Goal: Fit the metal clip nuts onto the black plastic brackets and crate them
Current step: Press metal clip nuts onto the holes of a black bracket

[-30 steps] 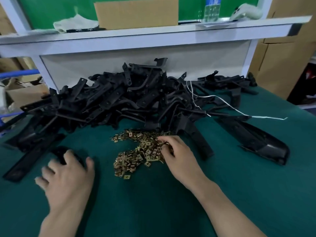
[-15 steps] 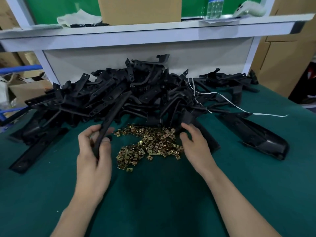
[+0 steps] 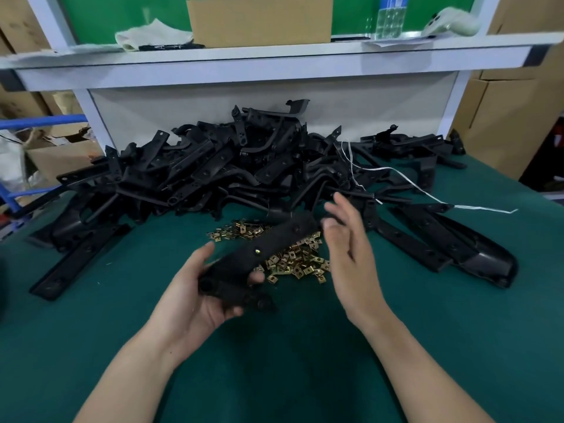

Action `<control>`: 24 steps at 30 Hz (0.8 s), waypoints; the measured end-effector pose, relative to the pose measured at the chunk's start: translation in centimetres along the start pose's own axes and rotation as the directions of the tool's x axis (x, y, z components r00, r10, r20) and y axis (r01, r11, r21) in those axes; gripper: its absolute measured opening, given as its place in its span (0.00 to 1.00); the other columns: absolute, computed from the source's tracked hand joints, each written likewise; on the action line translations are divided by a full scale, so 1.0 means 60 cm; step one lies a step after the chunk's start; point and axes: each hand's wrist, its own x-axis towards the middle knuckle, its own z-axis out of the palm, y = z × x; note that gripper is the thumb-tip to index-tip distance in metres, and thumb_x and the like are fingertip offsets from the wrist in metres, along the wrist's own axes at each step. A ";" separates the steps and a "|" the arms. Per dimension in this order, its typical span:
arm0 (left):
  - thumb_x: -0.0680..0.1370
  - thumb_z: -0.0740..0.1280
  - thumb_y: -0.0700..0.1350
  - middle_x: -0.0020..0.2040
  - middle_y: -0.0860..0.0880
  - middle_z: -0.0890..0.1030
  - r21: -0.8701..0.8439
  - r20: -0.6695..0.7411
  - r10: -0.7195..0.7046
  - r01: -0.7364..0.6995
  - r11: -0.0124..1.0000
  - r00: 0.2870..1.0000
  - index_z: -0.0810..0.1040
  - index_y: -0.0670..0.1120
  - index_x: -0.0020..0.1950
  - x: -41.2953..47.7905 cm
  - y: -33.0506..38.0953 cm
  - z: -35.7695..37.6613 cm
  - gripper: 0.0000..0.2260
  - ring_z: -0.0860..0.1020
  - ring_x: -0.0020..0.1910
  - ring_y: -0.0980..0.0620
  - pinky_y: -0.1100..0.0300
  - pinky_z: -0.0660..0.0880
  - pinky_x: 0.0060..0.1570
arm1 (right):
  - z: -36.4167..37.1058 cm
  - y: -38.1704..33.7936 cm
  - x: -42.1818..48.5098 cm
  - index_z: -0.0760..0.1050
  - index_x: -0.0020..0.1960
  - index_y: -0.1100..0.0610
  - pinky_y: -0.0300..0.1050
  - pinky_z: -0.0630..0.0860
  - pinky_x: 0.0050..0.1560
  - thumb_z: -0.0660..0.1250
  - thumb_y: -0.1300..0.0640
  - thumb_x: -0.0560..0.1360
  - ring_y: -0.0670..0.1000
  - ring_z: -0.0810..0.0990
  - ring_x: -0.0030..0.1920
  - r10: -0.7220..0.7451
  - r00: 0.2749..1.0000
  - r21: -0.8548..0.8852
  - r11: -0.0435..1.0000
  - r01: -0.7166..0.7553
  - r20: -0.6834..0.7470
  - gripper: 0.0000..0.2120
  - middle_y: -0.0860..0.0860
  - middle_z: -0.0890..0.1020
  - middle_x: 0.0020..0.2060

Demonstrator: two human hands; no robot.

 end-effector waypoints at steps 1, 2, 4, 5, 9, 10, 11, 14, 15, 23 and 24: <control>0.76 0.63 0.62 0.56 0.30 0.82 0.024 0.010 -0.038 0.038 0.999 0.999 0.81 0.41 0.64 0.000 -0.002 0.000 0.28 0.83 0.39 0.42 0.57 0.75 0.31 | 0.005 -0.001 -0.002 0.65 0.72 0.34 0.34 0.73 0.59 0.60 0.38 0.80 0.37 0.75 0.64 0.021 0.996 0.026 0.999 -0.023 0.081 0.21 0.34 0.76 0.64; 0.76 0.63 0.64 0.57 0.30 0.81 0.040 0.018 -0.069 0.068 0.997 0.997 0.81 0.42 0.64 0.000 -0.004 0.000 0.29 0.83 0.40 0.42 0.57 0.75 0.32 | 0.008 -0.001 -0.003 0.67 0.70 0.33 0.38 0.75 0.58 0.62 0.40 0.80 0.39 0.78 0.61 0.041 0.988 0.009 0.999 -0.043 0.146 0.19 0.36 0.79 0.61; 0.76 0.61 0.67 0.59 0.32 0.81 0.030 0.029 -0.092 0.091 0.995 0.995 0.80 0.43 0.65 0.002 -0.005 -0.002 0.31 0.85 0.46 0.42 0.54 0.75 0.37 | 0.011 0.002 -0.003 0.73 0.63 0.34 0.51 0.80 0.54 0.65 0.44 0.81 0.46 0.84 0.50 0.084 0.978 -0.045 0.996 -0.077 0.193 0.12 0.39 0.83 0.52; 0.77 0.60 0.68 0.61 0.34 0.81 0.003 0.040 -0.082 0.081 0.997 0.996 0.78 0.44 0.67 0.004 -0.005 -0.004 0.32 0.85 0.49 0.43 0.52 0.75 0.40 | 0.011 0.002 -0.002 0.76 0.60 0.35 0.54 0.81 0.53 0.65 0.45 0.81 0.48 0.86 0.45 0.098 0.978 -0.044 0.995 -0.092 0.184 0.09 0.41 0.84 0.49; 0.79 0.56 0.68 0.63 0.38 0.81 -0.010 0.062 0.064 -0.064 0.998 0.996 0.73 0.48 0.72 0.012 -0.002 -0.004 0.30 0.84 0.54 0.48 0.52 0.77 0.51 | 0.013 0.001 -0.004 0.79 0.56 0.39 0.44 0.82 0.46 0.67 0.48 0.81 0.50 0.87 0.43 0.102 0.987 0.026 0.994 -0.105 0.121 0.06 0.45 0.85 0.48; 0.79 0.55 0.67 0.62 0.38 0.82 0.032 0.052 0.114 -0.116 0.993 0.992 0.73 0.49 0.71 0.013 -0.004 -0.002 0.30 0.84 0.54 0.49 0.53 0.78 0.50 | 0.014 0.000 -0.004 0.80 0.55 0.40 0.42 0.82 0.45 0.67 0.49 0.81 0.49 0.87 0.44 0.113 0.987 0.051 0.992 -0.120 0.112 0.06 0.46 0.85 0.48; 0.79 0.55 0.67 0.61 0.37 0.82 0.063 0.044 0.157 -0.159 0.985 0.987 0.73 0.50 0.71 0.014 -0.006 0.001 0.29 0.84 0.54 0.49 0.55 0.80 0.47 | 0.014 0.000 -0.004 0.80 0.55 0.40 0.40 0.82 0.45 0.68 0.50 0.80 0.50 0.87 0.43 0.126 0.987 0.063 0.989 -0.133 0.103 0.06 0.47 0.86 0.48; 0.78 0.54 0.68 0.59 0.37 0.83 0.108 0.009 0.206 -0.206 0.973 0.979 0.74 0.50 0.69 0.013 -0.013 0.006 0.29 0.84 0.54 0.48 0.56 0.82 0.43 | 0.013 -0.001 -0.002 0.81 0.53 0.41 0.41 0.81 0.44 0.68 0.51 0.80 0.50 0.86 0.41 0.152 0.984 0.055 0.986 -0.158 0.097 0.06 0.47 0.86 0.46; 0.78 0.54 0.68 0.58 0.37 0.84 0.120 -0.007 0.203 -0.200 0.972 0.979 0.74 0.51 0.69 0.013 -0.014 0.006 0.29 0.84 0.52 0.48 0.57 0.81 0.42 | 0.012 -0.001 -0.003 0.81 0.51 0.41 0.42 0.81 0.43 0.68 0.51 0.80 0.50 0.86 0.41 0.164 0.981 0.043 0.985 -0.169 0.102 0.05 0.46 0.85 0.45; 0.81 0.55 0.67 0.47 0.42 0.87 0.493 -0.103 0.331 -0.241 0.836 0.938 0.85 0.54 0.53 0.012 -0.032 0.007 0.25 0.85 0.48 0.41 0.46 0.81 0.48 | 0.004 -0.001 -0.013 0.79 0.42 0.49 0.47 0.74 0.47 0.56 0.46 0.80 0.46 0.78 0.38 -0.233 0.972 -0.669 0.717 0.197 0.036 0.16 0.42 0.82 0.37; 0.80 0.54 0.68 0.46 0.43 0.87 0.538 -0.075 0.353 -0.260 0.802 0.933 0.86 0.55 0.52 0.010 -0.037 0.012 0.25 0.85 0.46 0.41 0.46 0.81 0.47 | 0.006 -0.004 -0.014 0.79 0.42 0.50 0.45 0.73 0.49 0.56 0.47 0.80 0.45 0.78 0.37 -0.312 0.948 -0.709 0.655 0.260 0.060 0.15 0.42 0.82 0.37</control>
